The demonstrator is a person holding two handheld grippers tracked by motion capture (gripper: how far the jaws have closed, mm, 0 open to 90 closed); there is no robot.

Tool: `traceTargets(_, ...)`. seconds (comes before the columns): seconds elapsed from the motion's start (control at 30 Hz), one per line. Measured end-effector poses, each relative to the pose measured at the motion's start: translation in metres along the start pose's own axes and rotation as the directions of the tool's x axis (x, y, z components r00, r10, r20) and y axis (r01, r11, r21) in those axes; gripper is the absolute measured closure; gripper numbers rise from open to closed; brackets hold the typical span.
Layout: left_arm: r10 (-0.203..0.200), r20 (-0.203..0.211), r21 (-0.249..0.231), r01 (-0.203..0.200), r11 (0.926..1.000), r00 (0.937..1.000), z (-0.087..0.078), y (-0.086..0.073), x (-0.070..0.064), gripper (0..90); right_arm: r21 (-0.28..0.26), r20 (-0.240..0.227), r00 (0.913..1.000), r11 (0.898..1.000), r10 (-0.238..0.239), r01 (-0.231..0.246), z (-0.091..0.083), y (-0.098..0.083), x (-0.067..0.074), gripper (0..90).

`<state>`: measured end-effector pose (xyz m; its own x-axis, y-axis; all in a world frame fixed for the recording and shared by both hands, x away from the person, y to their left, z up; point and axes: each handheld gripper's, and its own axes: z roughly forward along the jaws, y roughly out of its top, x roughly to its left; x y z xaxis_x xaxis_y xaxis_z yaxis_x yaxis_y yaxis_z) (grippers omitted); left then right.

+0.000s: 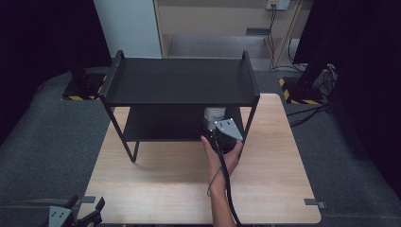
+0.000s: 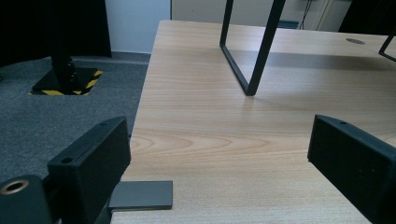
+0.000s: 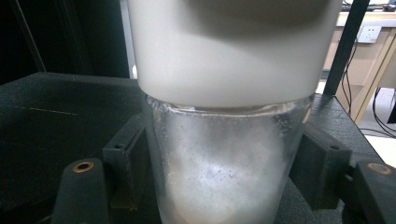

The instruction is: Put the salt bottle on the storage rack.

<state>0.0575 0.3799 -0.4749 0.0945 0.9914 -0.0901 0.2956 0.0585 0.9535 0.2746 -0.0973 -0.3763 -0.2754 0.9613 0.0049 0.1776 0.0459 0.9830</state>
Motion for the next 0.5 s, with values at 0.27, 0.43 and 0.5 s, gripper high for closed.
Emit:
traceTargets(0.27,0.0,0.001,-0.001,0.0,1.0,1.0,0.0002,-0.0001,0.0008,4.5,-0.002,0.0,1.0,1.0,-0.001,0.001,0.0008,-0.0003,0.0005,30.1)
traceTargets(0.43,-0.001,0.001,0.0,0.001,1.0,1.0,0.0001,-0.0001,0.001,4.5,-0.005,0.0,1.0,1.0,-0.002,0.002,0.0008,-0.0012,0.0006,30.1)
traceTargets(0.5,-0.001,0.001,0.0,0.001,1.0,1.0,0.0002,0.0,0.0012,4.5,-0.006,0.0,1.0,1.0,-0.004,0.004,0.0007,-0.0014,0.0006,30.0)
